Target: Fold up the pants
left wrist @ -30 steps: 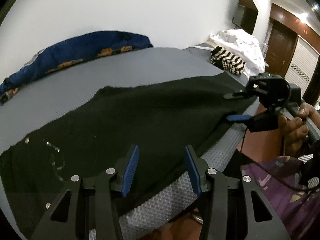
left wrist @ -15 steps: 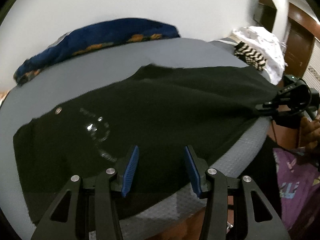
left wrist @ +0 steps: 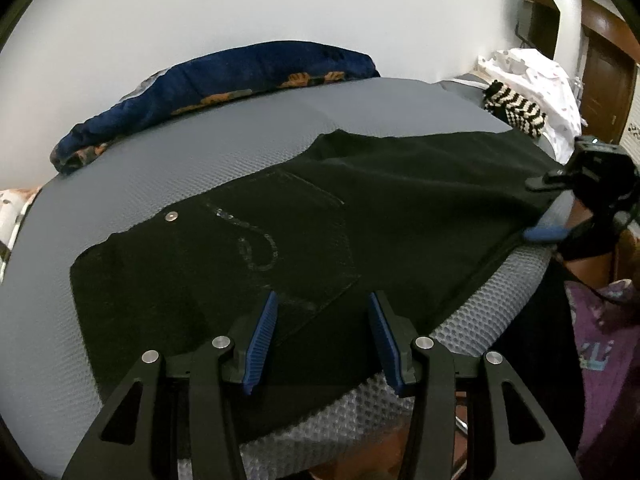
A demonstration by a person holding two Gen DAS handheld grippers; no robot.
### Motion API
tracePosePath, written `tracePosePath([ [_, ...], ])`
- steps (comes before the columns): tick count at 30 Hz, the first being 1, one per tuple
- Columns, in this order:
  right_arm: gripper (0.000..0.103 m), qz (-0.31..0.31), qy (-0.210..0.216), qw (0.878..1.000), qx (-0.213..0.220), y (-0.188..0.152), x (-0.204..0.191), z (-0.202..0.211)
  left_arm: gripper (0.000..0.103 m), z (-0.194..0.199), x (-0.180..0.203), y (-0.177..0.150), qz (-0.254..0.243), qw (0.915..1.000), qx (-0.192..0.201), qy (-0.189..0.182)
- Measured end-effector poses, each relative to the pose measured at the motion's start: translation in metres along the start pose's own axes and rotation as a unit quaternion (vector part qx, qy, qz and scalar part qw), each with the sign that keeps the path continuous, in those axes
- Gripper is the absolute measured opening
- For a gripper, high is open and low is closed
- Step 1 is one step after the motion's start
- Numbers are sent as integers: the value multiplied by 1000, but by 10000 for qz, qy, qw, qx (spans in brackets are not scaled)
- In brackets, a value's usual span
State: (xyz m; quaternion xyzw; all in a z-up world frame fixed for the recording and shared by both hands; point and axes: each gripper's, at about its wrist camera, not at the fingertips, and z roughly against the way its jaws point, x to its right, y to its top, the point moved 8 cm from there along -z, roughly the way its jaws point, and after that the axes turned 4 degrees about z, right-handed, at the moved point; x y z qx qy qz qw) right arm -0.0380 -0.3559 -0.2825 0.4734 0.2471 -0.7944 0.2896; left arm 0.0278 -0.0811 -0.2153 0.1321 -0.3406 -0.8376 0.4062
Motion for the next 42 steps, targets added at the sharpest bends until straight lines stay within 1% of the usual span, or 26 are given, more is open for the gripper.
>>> tracePosePath([
  [1, 56, 12, 99, 9999, -100, -6, -4, -8, 53, 3, -1, 0, 12, 10000, 18, 12],
  [3, 57, 153, -62, 9998, -130, -12, -7, -14, 55, 10, -5, 1, 37, 10000, 90, 21],
  [6, 57, 139, -28, 9998, -119, -14, -7, -23, 57, 16, -13, 2, 57, 9998, 180, 101],
  [8, 58, 150, -2, 9999, -55, -15, -9, -23, 58, 18, -19, 1, 143, 9996, 204, 135],
  [9, 57, 199, -23, 9997, -113, -18, -13, -22, 58, 19, -21, 2, 195, 9995, 203, 133],
  [11, 57, 227, -233, 9992, -228, -27, -15, -18, 58, 21, -24, 2, 265, 9994, 208, 120],
  [12, 57, 188, -239, 9993, -224, -30, -19, -14, 58, 23, -25, 3, 281, 9992, 261, 111],
  [13, 57, 179, -93, 9996, -174, -31, -25, -8, 58, 25, -25, 5, 290, 9990, 313, 102],
  [16, 57, 387, -42, 9992, -50, -28, -38, -4, 58, 28, -27, 9, 339, 9983, 461, 92],
  [18, 57, 262, -62, 9996, -105, -27, -35, -12, 58, 28, -28, 9, 350, 9980, 514, 96],
  [20, 57, 147, -51, 9996, -240, -29, -29, -24, 58, 27, -28, 7, 299, 9983, 484, 124],
  [21, 56, 148, -219, 9993, -264, -30, -24, -29, 58, 27, -27, 6, 263, 9983, 487, 185],
  [22, 55, 134, -232, 9994, -211, -30, -20, -29, 58, 27, -28, 5, 239, 9982, 493, 223],
  [24, 55, 111, -60, 9999, -118, -28, -21, -30, 58, 25, -31, 4, 283, 9982, 481, 234],
  [28, 55, 133, 40, 9999, 55, -29, -23, -28, 58, 20, -37, 0, 519, 9977, 390, 167],
  [30, 55, 281, -67, 9996, 59, -32, -24, -29, 58, 18, -39, -1, 573, 9975, 365, 175],
  [33, 55, 218, 75, 9997, 8, -35, -28, -38, 58, 17, -42, -3, 655, 9971, 345, 152],
  [35, 49, 278, 23, 9996, 34, -35, -29, -43, 58, 16, -43, -4, 721, 9968, 309, 136],
  [36, 36, 305, -79, 9995, 19, -35, -26, -45, 58, 15, -44, -5, 745, 9967, 293, 133],
  [37, 17, 293, -195, 9994, -48, -36, -23, -51, 58, 14, -45, -5, 769, 9966, 275, 124],
  [38, 10, 206, -254, 9993, -155, -37, -18, -57, 58, 14, -45, -5, 780, 9965, 263, 118],
  [40, 5, 1, -246, 9995, -175, -40, -6, -60, 58, 14, -45, -5, 761, 9967, 256, 144],
  [42, 5, 189, -328, 9991, -168, -42, -10, -58, 58, 15, -46, -5, 728, 9968, 268, 192],
])
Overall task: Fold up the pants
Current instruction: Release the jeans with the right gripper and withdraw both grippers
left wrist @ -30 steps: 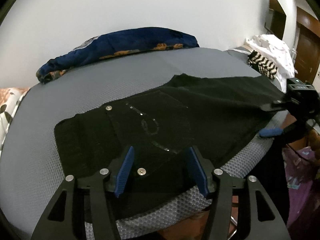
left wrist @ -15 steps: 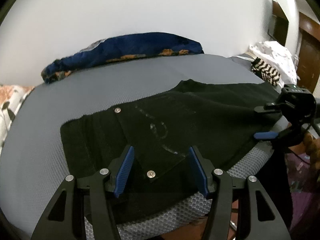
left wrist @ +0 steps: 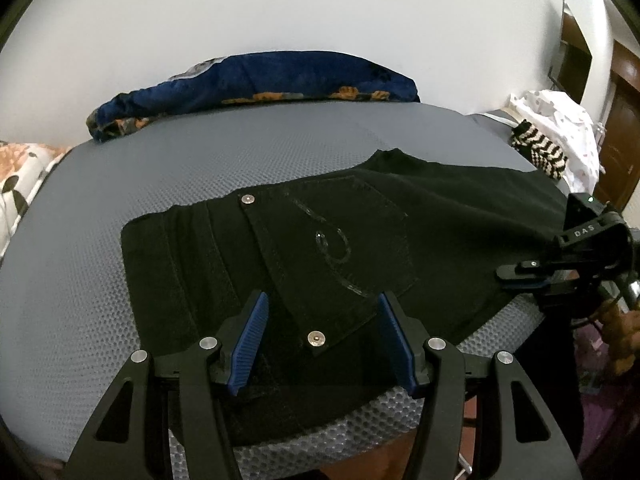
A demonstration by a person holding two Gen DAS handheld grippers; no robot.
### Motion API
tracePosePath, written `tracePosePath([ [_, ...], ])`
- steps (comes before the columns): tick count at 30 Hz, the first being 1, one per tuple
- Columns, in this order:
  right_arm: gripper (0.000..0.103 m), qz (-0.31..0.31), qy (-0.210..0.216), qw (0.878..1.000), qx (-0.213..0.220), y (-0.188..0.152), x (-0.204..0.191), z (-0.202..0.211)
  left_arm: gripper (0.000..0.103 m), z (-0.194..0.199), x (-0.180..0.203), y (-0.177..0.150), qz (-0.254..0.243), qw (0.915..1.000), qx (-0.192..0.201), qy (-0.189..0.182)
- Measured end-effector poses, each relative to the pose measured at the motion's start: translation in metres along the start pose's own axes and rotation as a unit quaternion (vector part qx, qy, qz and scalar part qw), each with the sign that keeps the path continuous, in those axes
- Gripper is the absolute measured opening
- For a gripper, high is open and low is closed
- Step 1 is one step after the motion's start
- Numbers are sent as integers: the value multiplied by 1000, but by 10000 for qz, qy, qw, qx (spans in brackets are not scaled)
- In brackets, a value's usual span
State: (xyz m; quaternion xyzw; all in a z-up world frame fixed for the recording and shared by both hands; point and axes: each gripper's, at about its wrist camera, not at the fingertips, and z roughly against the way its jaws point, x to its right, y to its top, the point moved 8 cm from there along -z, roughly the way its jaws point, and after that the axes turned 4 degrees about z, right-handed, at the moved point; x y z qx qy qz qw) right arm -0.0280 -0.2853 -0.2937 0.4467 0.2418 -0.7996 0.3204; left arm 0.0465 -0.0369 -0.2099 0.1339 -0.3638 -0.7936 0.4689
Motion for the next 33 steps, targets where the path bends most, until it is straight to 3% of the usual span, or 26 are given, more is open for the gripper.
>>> tracePosePath([
  [8, 5, -95, -112, 9995, -292, -19, 1, -4, 63, 1, -11, 1, 149, 9999, 40, 66],
  [10, 4, -289, 70, 9990, -331, -14, 5, -8, 64, -1, -12, -1, 127, 9999, 28, 91],
  [12, 18, -352, 192, 9978, -530, -14, 0, -9, 64, -4, -14, -4, 31, 9998, 16, 177],
  [13, 41, -278, 186, 9963, -792, -18, -6, -10, 64, -5, -15, -6, -9, 9998, -9, 223],
  [14, 52, -137, 76, 9939, -1094, -24, -11, -9, 64, -7, -16, -8, -41, 9996, -40, 273],
  [16, 56, 723, -122, 9861, -1491, -33, -45, 3, 64, -9, -18, -9, -55, 9996, -37, 266],
  [18, 56, 1937, -302, 9684, -1543, -30, -89, 21, 65, -10, -21, -11, -112, 9992, 11, 389],
  [20, 56, 3022, -743, 9438, -1114, -9, -126, 38, 66, -13, -25, -13, -171, 9982, 27, 579],
  [21, 56, 3766, -1030, 9176, -747, 10, -149, 44, 66, -15, -29, -13, -144, 9977, 31, 658],
  [24, 55, 4814, -1589, 8609, -429, 58, -173, 32, 66, -17, -37, -9, -55, 9975, 92, 697],
  [25, 44, 5025, -1707, 8459, -531, 77, -176, 16, 66, -18, -39, -7, -76, 9973, 106, 728],
  [27, 31, 5206, -1665, 8336, -801, 96, -177, -8, 66, -22, -42, -4, -94, 9971, 117, 749],
  [30, 32, 5507, -1822, 8055, -1210, 112, -170, -48, 66, -27, -46, 1, -63, 9969, 144, 776],
  [33, 32, 5679, -1777, 7913, -1409, 128, -165, -69, 67, -30, -48, 4, 4, 9966, 159, 807],
])
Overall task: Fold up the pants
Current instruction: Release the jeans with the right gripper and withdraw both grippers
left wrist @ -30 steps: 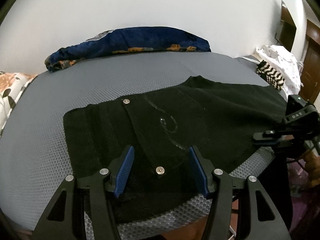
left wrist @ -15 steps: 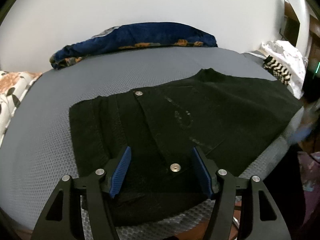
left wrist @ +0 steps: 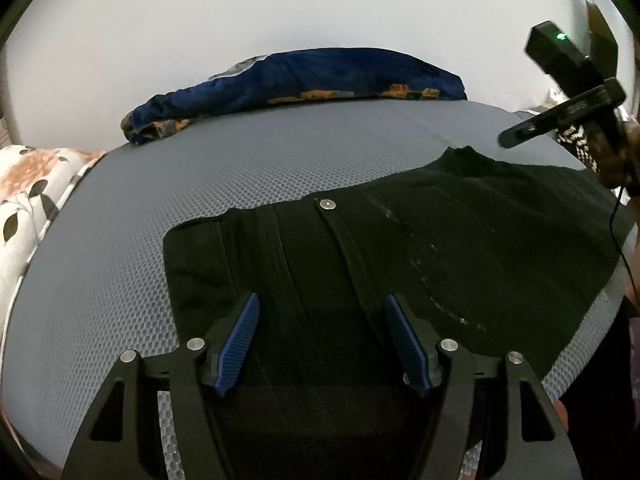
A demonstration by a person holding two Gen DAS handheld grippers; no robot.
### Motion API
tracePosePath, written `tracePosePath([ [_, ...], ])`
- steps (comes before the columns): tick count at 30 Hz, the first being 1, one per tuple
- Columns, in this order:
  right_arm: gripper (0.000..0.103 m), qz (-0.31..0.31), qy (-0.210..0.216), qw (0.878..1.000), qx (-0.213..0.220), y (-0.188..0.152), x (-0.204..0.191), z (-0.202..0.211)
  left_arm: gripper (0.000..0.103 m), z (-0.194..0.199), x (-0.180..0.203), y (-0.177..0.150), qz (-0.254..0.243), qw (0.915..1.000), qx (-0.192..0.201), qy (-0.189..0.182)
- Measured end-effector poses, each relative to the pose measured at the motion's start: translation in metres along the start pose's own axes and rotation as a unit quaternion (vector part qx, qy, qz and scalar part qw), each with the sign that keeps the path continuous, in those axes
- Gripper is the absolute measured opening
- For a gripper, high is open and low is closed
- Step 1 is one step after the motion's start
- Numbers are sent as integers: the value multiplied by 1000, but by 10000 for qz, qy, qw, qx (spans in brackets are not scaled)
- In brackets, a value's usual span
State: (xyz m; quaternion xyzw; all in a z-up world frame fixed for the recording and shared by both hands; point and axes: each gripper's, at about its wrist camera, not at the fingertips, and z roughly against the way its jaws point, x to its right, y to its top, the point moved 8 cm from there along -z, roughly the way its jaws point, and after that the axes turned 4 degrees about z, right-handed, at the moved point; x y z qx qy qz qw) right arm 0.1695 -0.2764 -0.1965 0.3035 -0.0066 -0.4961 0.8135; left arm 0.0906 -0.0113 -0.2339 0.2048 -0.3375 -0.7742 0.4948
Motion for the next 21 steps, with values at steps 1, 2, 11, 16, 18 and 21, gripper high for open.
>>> tracePosePath([
  [1, 32, 65, 24, 10000, 27, -3, 4, 0, 67, 1, 0, 1, 22, 10000, -1, 15],
  [2, 32, 133, 95, 9999, 35, -4, 5, -1, 67, 2, -1, 2, 32, 10000, 12, 41],
  [11, 32, 993, 294, 9923, -673, -6, -7, -45, 67, 39, -28, 21, 506, 9971, 373, 427],
  [16, 20, 1156, 111, 9907, -710, -2, -8, -59, 69, 42, -56, 22, 673, 9938, 315, 824],
  [18, 16, 1307, -45, 9896, -596, -1, -12, -56, 69, 41, -68, 20, 733, 9922, 255, 976],
  [21, 7, 1071, -210, 9935, -315, 2, -9, -49, 72, 39, -82, 16, 793, 9900, 224, 1148],
])
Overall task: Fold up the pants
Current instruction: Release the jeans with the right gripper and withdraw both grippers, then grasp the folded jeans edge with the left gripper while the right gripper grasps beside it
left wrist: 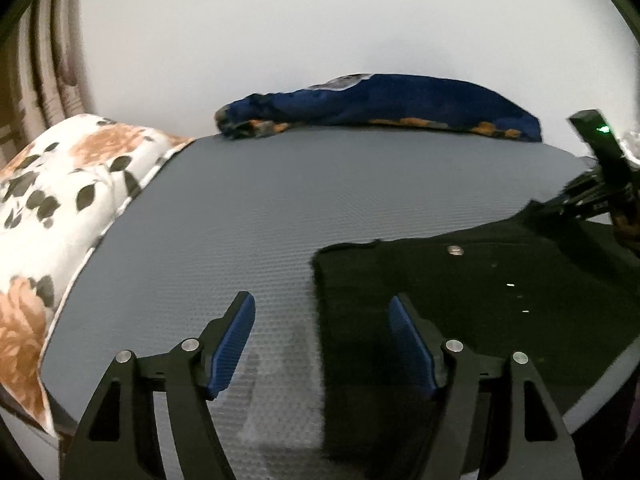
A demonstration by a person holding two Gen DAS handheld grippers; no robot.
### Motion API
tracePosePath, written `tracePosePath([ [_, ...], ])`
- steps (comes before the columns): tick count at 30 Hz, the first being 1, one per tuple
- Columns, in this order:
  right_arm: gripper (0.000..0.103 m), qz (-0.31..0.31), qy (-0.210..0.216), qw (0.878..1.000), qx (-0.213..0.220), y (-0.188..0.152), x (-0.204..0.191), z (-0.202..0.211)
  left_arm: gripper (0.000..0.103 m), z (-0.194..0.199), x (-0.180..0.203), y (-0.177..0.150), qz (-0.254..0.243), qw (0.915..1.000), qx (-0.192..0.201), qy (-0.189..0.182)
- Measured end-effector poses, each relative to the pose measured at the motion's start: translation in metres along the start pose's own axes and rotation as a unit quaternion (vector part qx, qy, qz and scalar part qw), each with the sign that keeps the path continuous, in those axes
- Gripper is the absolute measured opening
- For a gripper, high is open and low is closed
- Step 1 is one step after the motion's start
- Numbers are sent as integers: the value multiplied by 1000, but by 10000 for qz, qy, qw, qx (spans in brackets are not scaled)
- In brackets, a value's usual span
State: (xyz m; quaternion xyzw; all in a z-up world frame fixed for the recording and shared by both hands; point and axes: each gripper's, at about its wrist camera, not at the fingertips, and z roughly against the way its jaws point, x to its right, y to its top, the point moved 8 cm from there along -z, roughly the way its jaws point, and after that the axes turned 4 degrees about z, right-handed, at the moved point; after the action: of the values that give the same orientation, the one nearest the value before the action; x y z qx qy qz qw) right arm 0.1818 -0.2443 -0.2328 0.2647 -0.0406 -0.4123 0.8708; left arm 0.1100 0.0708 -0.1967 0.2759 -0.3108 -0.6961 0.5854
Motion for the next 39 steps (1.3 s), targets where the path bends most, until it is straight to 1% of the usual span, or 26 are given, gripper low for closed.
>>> tracePosePath([
  [1, 6, -210, -34, 9997, 145, 2, 6, 4, 72, -2, -4, 0, 9, 10000, -3, 71],
  [3, 5, -553, 19, 9981, 284, 3, 18, 6, 73, -8, -12, -2, 103, 9998, -45, 157],
  [4, 4, -682, -56, 9971, 341, 3, 25, 3, 73, -11, -15, -3, 165, 9997, -68, 163],
  [6, 4, -857, -131, 9954, 399, 2, 33, -4, 73, -15, -22, -6, 337, 9992, -123, 157],
  [8, 4, -1001, -186, 9933, 543, 4, 40, -5, 73, -18, -25, -7, 400, 9990, -161, 144],
  [11, 5, -1504, 149, 9855, 773, 3, 50, -6, 75, -18, -26, -10, 338, 9992, -139, 171],
  [12, 9, -1819, 389, 9790, 835, -2, 55, -9, 77, -19, -26, -11, 324, 9992, -140, 166],
  [13, 9, -2234, 730, 9671, 976, -8, 65, -10, 77, -19, -27, -11, 316, 9993, -138, 168],
  [14, 10, -2337, 810, 9637, 1005, -9, 66, -10, 77, -20, -30, -11, 317, 9992, -136, 192],
  [16, 22, -2465, 757, 9599, 1100, -8, 71, -4, 77, -22, -35, -11, 345, 9991, -171, 199],
  [17, 24, -2565, 769, 9568, 1132, -8, 73, -1, 77, -23, -38, -10, 352, 9990, -196, 177],
  [18, 27, -2724, 763, 9514, 1215, -9, 78, 5, 77, -22, -41, -9, 321, 9991, -215, 187],
  [19, 27, -2871, 656, 9454, 1393, -9, 85, 17, 77, -21, -45, -8, 274, 9992, -199, 223],
  [21, 27, -2928, 256, 9404, 1712, -5, 93, 43, 77, -15, -53, -4, 212, 9995, -118, 210],
  [22, 27, -2809, 81, 9412, 1877, 1, 87, 61, 77, -13, -56, -1, 239, 9996, -103, 80],
  [23, 27, -2658, 109, 9442, 1940, 8, 77, 69, 77, -11, -57, 1, 285, 9995, -104, -102],
  [24, 28, -2429, 190, 9502, 1943, 15, 58, 74, 77, -9, -56, 3, 351, 9985, -127, -406],
  [26, 29, -1729, 423, 9692, 1704, 33, 5, 71, 77, -10, -50, 8, 455, 9930, -275, -1052],
  [27, 37, -1416, 515, 9766, 1532, 37, -22, 64, 77, -14, -45, 9, 496, 9880, -449, -1394],
  [28, 46, -1167, 627, 9821, 1341, 39, -49, 55, 77, -17, -43, 10, 503, 9847, -558, -1573],
  [30, 48, -907, 783, 9874, 1036, 39, -91, 32, 77, -25, -35, 12, 450, 9772, -754, -1933],
  [32, 48, -768, 662, 9916, 797, 37, -114, 14, 77, -31, -29, 12, 345, 9722, -916, -2128],
  [33, 48, -693, 589, 9936, 672, 35, -126, 4, 77, -33, -24, 13, 277, 9671, -1004, -2322],
  [36, 48, -797, 749, 9918, 655, 26, -152, -3, 76, -37, -12, 16, -24, 9627, -1051, -2493],
  [38, 50, -861, 811, 9905, 696, 23, -161, -3, 70, -35, -5, 16, -131, 9600, -1029, -2601],
  [39, 52, -912, 783, 9903, 702, 20, -164, -3, 61, -33, -2, 17, -190, 9598, -969, -2628],
])
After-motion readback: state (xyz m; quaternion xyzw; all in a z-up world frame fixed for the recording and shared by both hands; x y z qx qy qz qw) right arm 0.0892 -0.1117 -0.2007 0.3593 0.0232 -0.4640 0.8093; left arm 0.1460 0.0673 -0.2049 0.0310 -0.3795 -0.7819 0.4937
